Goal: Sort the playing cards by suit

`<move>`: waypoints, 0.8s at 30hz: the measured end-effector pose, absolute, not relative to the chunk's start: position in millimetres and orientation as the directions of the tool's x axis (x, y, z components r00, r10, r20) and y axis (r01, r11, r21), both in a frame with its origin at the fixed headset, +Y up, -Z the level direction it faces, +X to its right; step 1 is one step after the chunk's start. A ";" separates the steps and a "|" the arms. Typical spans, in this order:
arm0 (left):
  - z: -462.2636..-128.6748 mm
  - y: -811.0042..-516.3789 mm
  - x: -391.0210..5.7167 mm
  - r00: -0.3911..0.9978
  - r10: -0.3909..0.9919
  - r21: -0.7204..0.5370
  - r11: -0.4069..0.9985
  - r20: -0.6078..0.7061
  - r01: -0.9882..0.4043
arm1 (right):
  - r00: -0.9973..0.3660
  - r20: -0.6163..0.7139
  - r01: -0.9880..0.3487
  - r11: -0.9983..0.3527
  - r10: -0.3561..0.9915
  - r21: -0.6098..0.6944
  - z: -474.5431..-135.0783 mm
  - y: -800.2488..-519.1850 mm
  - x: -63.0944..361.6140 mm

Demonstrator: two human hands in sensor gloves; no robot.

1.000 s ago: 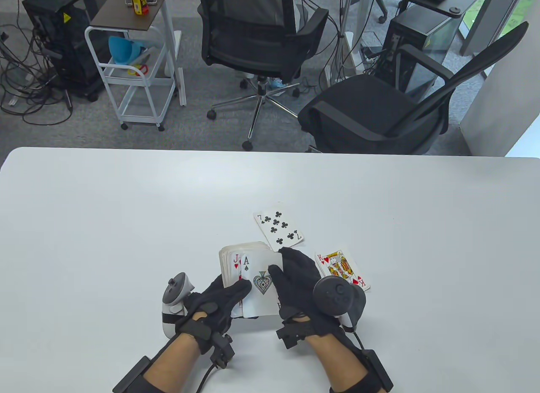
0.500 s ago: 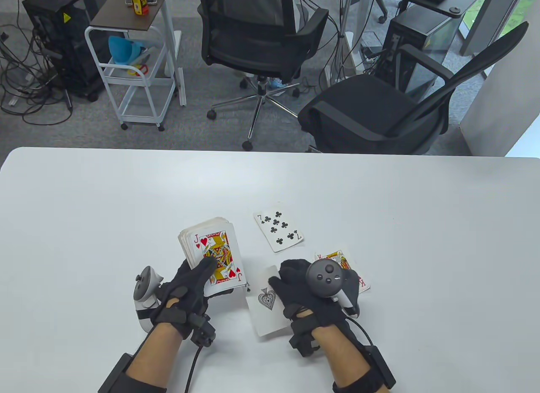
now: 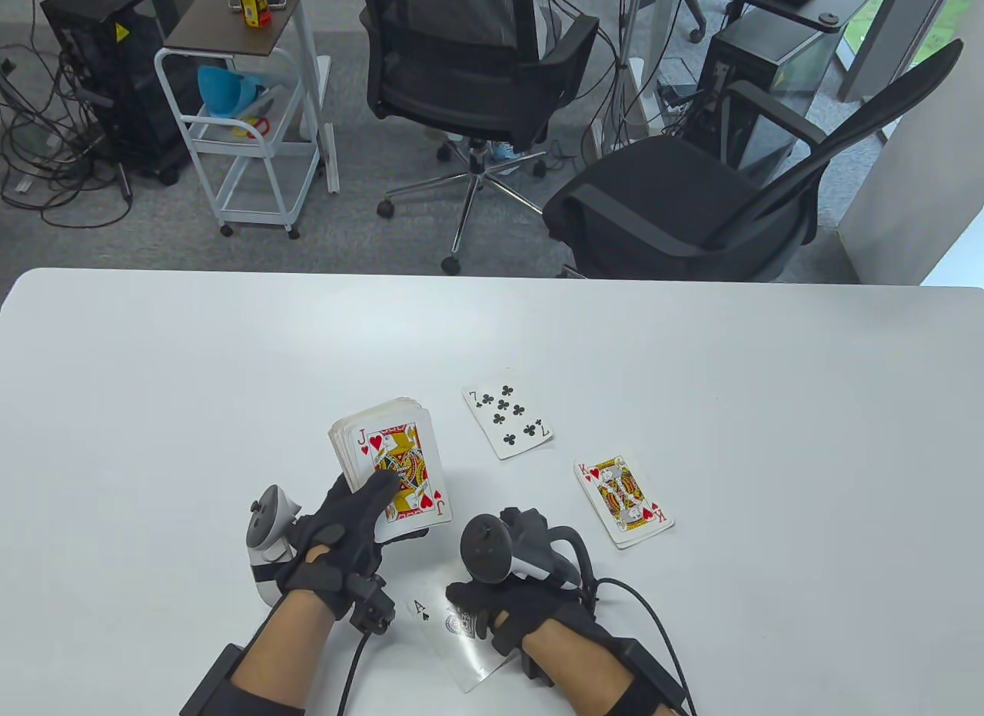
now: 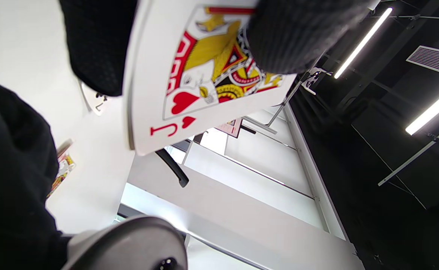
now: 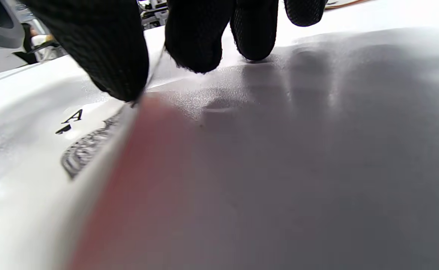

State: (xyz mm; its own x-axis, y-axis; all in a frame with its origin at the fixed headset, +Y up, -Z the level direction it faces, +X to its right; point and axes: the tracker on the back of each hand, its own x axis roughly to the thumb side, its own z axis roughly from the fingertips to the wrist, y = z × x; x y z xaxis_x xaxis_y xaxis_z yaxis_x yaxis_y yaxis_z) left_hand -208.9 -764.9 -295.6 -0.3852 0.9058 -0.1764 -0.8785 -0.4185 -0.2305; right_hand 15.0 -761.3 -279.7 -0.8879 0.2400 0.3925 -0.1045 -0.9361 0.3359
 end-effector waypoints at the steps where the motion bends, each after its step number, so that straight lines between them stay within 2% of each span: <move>1: -295.5 -765.0 -208.1 -0.384 0.906 -0.233 -0.418 -0.177 -0.878 | -0.889 0.395 -0.103 -0.940 0.234 0.325 -279.8 -760.0 15.5; 4: -295.1 -765.0 -206.4 -0.369 0.912 -0.243 -0.404 -0.177 -0.882 | -0.889 0.369 -0.167 -0.942 0.271 0.290 -284.3 -751.8 24.9; 9: -293.9 -764.9 -203.8 -0.354 0.919 -0.254 -0.389 -0.173 -0.886 | -0.873 0.294 -0.358 -0.921 0.389 0.153 -295.1 -736.8 58.7; 12: -292.9 -765.9 -198.7 -0.329 0.928 -0.278 -0.368 -0.178 -0.888 | -0.800 0.271 -0.543 -0.838 0.536 0.057 -299.5 -727.3 80.4; 15: -290.7 -768.7 -192.2 -0.313 0.929 -0.309 -0.363 -0.200 -0.879 | -0.684 0.277 -0.701 -0.713 0.675 0.007 -300.0 -721.5 94.0; 17: -289.9 -770.0 -188.1 -0.293 0.933 -0.327 -0.350 -0.210 -0.878 | -0.619 0.281 -0.762 -0.647 0.733 0.011 -300.2 -721.1 97.4; 20: -287.7 -771.9 -181.6 -0.284 0.933 -0.349 -0.348 -0.223 -0.870 | -0.561 0.302 -0.803 -0.596 0.771 0.029 -298.1 -723.1 94.9; 24: -286.5 -773.7 -177.3 -0.259 0.944 -0.351 -0.319 -0.207 -0.880 | -0.574 0.336 -0.775 -0.628 0.746 0.069 -293.9 -725.4 82.0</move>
State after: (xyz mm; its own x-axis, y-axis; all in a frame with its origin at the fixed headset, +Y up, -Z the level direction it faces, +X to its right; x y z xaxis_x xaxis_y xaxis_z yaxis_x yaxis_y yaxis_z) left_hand -177.3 -773.7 -286.5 -0.2589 0.9435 -0.2066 -0.8805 -0.3185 -0.3512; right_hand 82.0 -725.4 -293.9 -0.5745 0.7464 0.3360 -0.7755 -0.6277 0.0685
